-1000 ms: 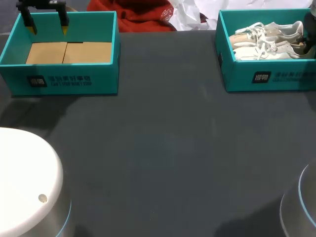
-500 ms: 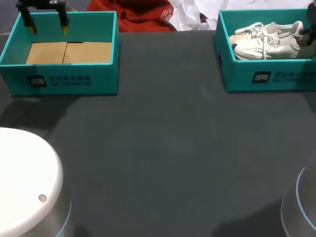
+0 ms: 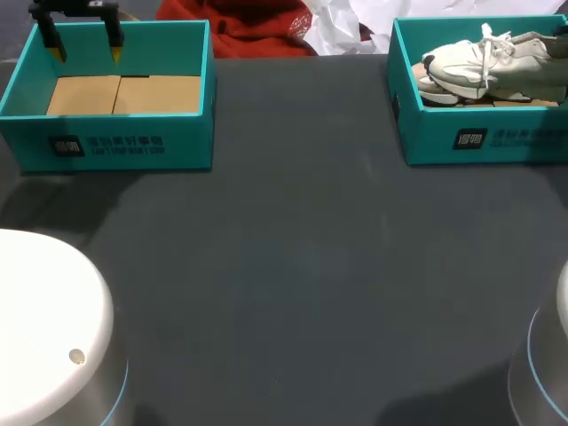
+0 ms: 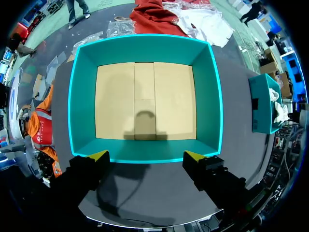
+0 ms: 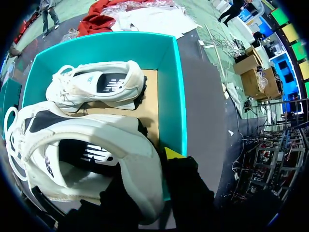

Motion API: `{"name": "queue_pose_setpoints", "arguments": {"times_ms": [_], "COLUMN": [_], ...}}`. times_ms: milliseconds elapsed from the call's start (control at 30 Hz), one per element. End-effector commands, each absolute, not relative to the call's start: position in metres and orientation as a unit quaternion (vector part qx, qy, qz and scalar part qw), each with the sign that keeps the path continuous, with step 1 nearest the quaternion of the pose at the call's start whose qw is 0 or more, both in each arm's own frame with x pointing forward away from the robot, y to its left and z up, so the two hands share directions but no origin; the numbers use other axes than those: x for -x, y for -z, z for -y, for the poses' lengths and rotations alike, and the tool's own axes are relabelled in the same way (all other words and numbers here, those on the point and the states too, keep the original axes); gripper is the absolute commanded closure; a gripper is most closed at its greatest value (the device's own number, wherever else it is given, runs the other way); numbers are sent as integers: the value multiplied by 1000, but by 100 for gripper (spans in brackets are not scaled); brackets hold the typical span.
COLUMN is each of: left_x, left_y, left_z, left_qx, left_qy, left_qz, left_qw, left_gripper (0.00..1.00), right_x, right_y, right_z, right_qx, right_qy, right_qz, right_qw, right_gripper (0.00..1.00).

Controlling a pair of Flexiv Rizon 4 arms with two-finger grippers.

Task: Take the shoe out of the shoebox, open the shoe tongue, remove and reinsert the insole, then place the shoe into the shoebox

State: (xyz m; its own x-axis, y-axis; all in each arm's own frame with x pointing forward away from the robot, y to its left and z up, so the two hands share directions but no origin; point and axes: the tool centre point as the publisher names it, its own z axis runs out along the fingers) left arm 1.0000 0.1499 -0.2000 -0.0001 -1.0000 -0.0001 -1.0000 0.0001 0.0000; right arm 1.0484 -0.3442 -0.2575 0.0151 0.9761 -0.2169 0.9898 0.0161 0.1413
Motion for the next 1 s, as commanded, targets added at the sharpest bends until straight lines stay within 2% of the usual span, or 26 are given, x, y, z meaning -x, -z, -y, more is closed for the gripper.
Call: {"name": "queue_pose_setpoints", "arguments": {"times_ms": [33, 467, 1000], "left_x": [-1000, -1000, -1000], "left_y": [200, 200, 200], "left_z": [-150, -150, -150], "left_qx": [707, 707, 707], "left_qy": [0, 0, 0], "left_qz": [-707, -707, -707], "left_qw": [0, 0, 0], "left_gripper": [0, 0, 0], "right_x": [-1040, -1016, -957], "right_y": [233, 160, 91], "right_z": [338, 334, 271], "right_qx": [-699, -715, -722], "right_qy": [34, 49, 55], "right_qz": [-702, -681, -668], "right_qw": [135, 150, 170], "right_gripper": [100, 100, 100]}}
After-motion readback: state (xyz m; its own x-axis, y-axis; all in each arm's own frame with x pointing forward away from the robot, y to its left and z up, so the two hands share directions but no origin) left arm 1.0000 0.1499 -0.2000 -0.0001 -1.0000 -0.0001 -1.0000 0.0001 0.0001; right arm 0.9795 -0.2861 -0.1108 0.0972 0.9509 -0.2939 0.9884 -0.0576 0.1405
